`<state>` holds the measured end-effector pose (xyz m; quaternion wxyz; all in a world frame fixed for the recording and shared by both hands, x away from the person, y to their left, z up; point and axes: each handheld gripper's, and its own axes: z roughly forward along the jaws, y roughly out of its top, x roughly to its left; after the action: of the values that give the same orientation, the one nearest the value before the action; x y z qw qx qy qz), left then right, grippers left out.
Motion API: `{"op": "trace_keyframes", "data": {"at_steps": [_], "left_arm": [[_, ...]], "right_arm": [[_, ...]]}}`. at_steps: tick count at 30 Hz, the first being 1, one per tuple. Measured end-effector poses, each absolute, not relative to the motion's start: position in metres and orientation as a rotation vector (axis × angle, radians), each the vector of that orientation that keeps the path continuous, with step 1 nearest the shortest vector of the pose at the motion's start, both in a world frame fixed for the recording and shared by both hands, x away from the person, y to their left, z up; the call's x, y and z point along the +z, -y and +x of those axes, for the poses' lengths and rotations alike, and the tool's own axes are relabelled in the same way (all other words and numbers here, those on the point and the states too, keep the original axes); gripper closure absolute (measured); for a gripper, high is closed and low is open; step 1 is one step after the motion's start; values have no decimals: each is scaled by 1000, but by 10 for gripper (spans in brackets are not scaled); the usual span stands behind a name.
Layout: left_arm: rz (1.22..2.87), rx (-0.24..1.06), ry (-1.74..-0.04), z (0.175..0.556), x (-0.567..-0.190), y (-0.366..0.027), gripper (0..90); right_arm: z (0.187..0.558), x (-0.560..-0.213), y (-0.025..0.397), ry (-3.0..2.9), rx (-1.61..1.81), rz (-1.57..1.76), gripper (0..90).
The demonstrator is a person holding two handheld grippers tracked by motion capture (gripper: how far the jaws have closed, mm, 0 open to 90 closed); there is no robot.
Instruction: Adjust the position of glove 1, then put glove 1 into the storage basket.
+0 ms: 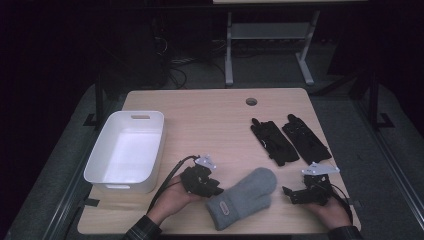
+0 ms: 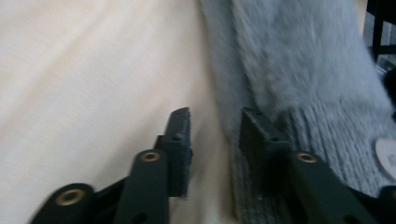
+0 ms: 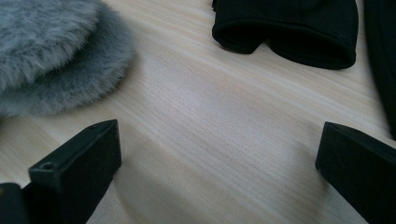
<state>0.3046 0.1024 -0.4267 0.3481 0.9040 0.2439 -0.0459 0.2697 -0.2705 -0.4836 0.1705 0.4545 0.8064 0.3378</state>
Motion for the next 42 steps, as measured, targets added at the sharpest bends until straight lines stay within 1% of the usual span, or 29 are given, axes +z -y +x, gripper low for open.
{"op": "trace_keyframes", "data": {"at_steps": [4, 5, 6, 8, 9, 11, 12, 13, 18, 25, 28, 31, 34, 40, 42], "left_arm": [[2299, -131, -604, 312, -414, -99, 452], [2286, -131, -591, 314, -410, -97, 452], [2270, -135, -577, 315, -407, -95, 402], [2243, -149, -559, 317, -401, -89, 349], [2238, -157, -543, 318, -399, -87, 349], [2230, -164, -524, 318, -397, -80, 281], [2233, -167, -514, 318, -396, -77, 281], [2237, -173, -500, 317, -396, -71, 246], [2256, -193, -478, 317, -399, -58, 181], [2308, -232, -456, 318, -414, -38, 146], [2379, -236, -447, 317, -427, -27, 140], [2396, -242, -447, 317, -434, -23, 136], [2416, -290, -459, 317, -446, -19, 124], [2437, -298, -456, 316, -454, -16, 124], [2433, -320, -463, 318, -456, -17, 151]], "right_arm": [[270, -484, 271, -2290, 959, 1290, 1], [270, -484, 270, -2290, 959, 1291, 1], [269, -484, 271, -2289, 958, 1292, 1], [269, -484, 271, -2288, 957, 1294, 1], [269, -484, 271, -2288, 957, 1294, 1], [269, -484, 271, -2288, 957, 1294, 1], [269, -484, 271, -2288, 957, 1294, 1], [269, -484, 271, -2288, 957, 1294, 1], [269, -484, 271, -2288, 957, 1294, 1], [269, -484, 271, -2286, 957, 1295, 1], [269, -484, 271, -2286, 957, 1295, 1], [269, -484, 271, -2286, 957, 1295, 1], [269, -484, 271, -2286, 957, 1294, 1], [269, -484, 271, -2287, 956, 1294, 1], [269, -484, 271, -2287, 956, 1295, 1]]}}
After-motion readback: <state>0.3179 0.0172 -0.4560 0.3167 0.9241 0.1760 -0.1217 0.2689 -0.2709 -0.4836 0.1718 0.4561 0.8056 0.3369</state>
